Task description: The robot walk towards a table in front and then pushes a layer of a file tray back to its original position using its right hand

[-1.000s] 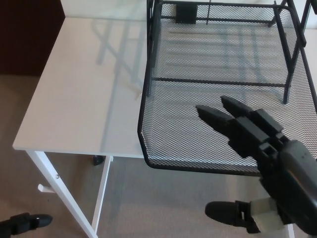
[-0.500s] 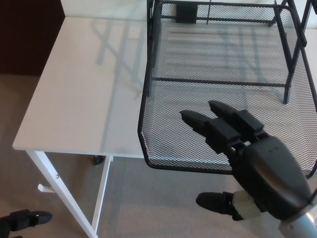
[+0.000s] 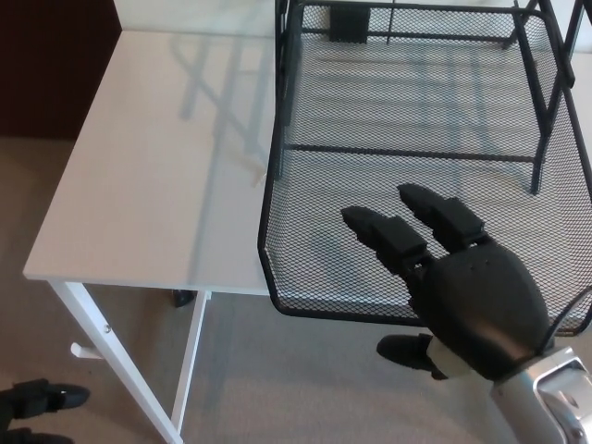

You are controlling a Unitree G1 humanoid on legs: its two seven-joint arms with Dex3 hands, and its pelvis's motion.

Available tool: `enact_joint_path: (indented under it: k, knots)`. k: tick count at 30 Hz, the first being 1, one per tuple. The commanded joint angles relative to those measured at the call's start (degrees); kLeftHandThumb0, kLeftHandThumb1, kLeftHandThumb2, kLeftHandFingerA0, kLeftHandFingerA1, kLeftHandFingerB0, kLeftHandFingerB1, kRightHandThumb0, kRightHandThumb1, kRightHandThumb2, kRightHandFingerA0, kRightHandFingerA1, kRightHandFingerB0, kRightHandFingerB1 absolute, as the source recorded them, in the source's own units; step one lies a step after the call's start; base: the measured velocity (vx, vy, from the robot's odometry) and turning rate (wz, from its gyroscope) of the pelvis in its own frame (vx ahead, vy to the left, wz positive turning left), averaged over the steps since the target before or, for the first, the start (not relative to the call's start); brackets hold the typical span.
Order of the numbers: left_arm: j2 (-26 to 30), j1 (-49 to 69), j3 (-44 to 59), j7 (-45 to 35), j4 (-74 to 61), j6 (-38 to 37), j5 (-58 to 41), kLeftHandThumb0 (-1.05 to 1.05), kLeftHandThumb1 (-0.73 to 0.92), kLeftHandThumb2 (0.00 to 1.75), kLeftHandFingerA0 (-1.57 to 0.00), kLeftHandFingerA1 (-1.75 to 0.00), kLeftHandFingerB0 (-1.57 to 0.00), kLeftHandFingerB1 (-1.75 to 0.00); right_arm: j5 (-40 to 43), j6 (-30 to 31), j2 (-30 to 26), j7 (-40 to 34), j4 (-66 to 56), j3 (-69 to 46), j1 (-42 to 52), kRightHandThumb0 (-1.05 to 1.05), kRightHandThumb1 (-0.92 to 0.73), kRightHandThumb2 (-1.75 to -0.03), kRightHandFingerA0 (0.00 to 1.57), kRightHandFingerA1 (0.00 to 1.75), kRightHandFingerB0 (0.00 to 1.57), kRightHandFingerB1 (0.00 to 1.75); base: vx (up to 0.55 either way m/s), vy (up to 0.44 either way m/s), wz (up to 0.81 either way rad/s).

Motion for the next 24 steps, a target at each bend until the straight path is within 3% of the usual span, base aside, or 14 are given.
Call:
enact_joint_path:
  k: [1, 6, 7, 9, 10, 24]
  knots:
    - [1.2, -0.2, 0.0, -0.9, -0.4, -0.4, 1.1, -0.44, 0.38, 0.64, -0.57, -0.47, -0.45, -0.43, -5.8, 4.4, -1.4, -7.1, 1.7, 1.4, -1.8, -0.59, -0.48, -0.54, 0.01, 0.27, 0.15, 0.29, 0.00, 0.000, 0.00]
    - [1.4, -0.4, -0.3, -0.1, -0.3, -1.1, 2.4, -0.47, 0.38, 0.65, -0.58, -0.47, -0.47, -0.43, -6.2, 6.0, -2.0, -7.4, 1.6, 2.5, -2.6, -0.60, -0.49, -0.55, 0.01, 0.28, 0.15, 0.29, 0.00, 0.000, 0.00]
    - [1.4, -0.5, -0.3, -0.2, -0.1, -1.3, 2.5, -0.47, 0.38, 0.65, -0.57, -0.47, -0.46, -0.43, -6.5, 6.1, -2.2, -8.1, 2.0, 2.9, -3.1, -0.61, -0.37, -0.75, 0.06, 0.18, 0.12, 0.37, 0.00, 0.000, 0.00]
    - [1.3, -0.4, -0.2, -0.3, -0.2, -1.3, 2.4, -0.47, 0.38, 0.65, -0.57, -0.47, -0.46, -0.43, -6.3, 6.4, -2.4, -8.6, 2.2, 3.3, -3.4, -0.61, -0.37, -0.75, 0.06, 0.18, 0.12, 0.37, 0.00, 0.000, 0.00]
    - [1.4, -0.2, -0.4, -0.5, -1.0, -0.9, 2.6, -0.47, 0.39, 0.65, -0.57, -0.47, -0.46, -0.43, -6.7, 6.7, -2.6, -9.0, 2.6, 3.7, -3.6, -0.61, -0.48, -0.55, 0.01, 0.27, 0.15, 0.29, 0.00, 0.000, 0.00]
    - [1.0, -1.4, -0.1, -0.8, -0.8, -0.2, 2.5, -0.46, 0.38, 0.65, -0.57, -0.47, -0.45, -0.43, -6.4, 10.5, -3.0, -8.2, 5.5, 5.8, -8.0, -0.58, -0.47, -0.55, 0.01, 0.23, 0.15, 0.29, 0.00, 0.000, 0.00]
